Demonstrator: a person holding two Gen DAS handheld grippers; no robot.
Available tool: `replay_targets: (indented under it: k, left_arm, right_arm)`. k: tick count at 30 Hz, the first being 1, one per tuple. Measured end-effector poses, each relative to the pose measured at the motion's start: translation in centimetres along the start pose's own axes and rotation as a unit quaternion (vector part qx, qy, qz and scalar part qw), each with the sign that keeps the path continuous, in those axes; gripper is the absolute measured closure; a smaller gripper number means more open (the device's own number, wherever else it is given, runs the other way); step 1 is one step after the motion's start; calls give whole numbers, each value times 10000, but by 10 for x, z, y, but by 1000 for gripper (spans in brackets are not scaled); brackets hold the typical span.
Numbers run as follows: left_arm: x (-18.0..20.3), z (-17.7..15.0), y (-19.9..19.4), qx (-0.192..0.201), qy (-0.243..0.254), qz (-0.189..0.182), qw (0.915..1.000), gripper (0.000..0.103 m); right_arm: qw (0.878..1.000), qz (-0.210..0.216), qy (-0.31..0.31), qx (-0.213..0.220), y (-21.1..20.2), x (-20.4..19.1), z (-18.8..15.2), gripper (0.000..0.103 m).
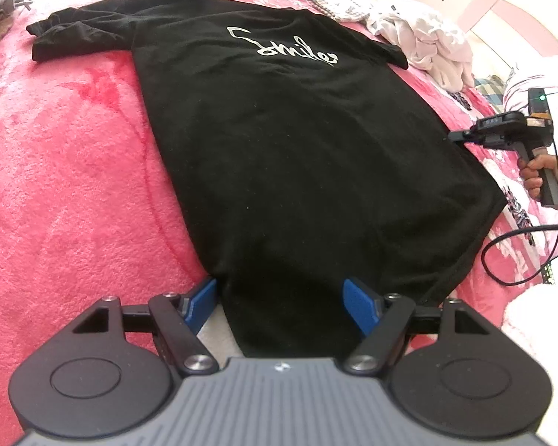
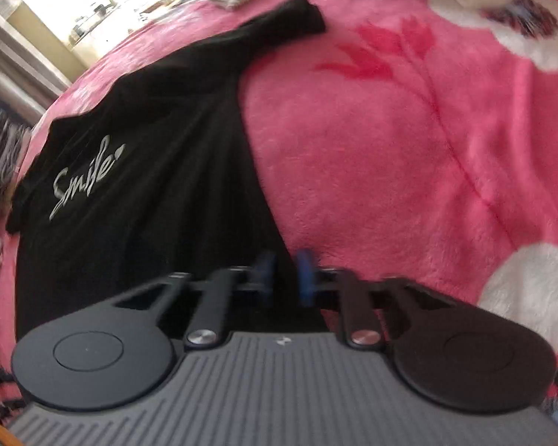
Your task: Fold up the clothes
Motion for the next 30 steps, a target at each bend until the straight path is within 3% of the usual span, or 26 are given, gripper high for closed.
replay_targets:
  k: [8, 11, 13, 16, 18, 19, 20, 21, 30]
  left_arm:
    - [-1, 2, 1, -29, -4, -56, 10000, 28]
    - [-1, 1, 1, -6, -54, -74, 10000, 28]
    - [-1, 1, 1, 20, -82, -79, 9999, 28]
    - [-1, 0, -1, 62, -108, -77, 9999, 28]
    - [-3, 0, -2, 86, -160, -73, 9998, 28]
    - [-3, 0, -3, 94, -220, -73, 9997, 28]
    - [-4, 1, -3, 101, -287, -73, 9995, 28]
    - [-5, 1, -4, 105, -354, -80, 9993, 27]
    - [-16, 7, -17, 286, -1213, -148, 9921, 27]
  right_arm:
    - [9948, -228, 862, 499, -6, 39, 3, 99]
    - [9882, -258, 1231, 869, -31, 48, 6, 97]
    - [9872, 37, 1371, 808, -50, 44, -1, 97]
    - [9893, 437, 1382, 180, -60, 31, -30, 96]
    - [9883, -145, 1515, -121, -58, 45, -55, 93]
    - [9859, -463, 1584, -261, -57, 53, -68, 99]
    - [9803, -576, 1886, -82, -63, 63, -74, 101]
    - [9702, -659, 2313, 278, -76, 72, -76, 95]
    - [9474, -668, 2279, 2145, -212, 2, -71, 89]
Point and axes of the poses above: each gripper's, at about its wrist camera, not at the fingertips, and y roughly the way its jaws point, x to its right, z to its top, the point moved 7 cm from there along y, roughly the way its jaws point, and after that the axes turned 9 degrees about x, right-handed, at the moved point
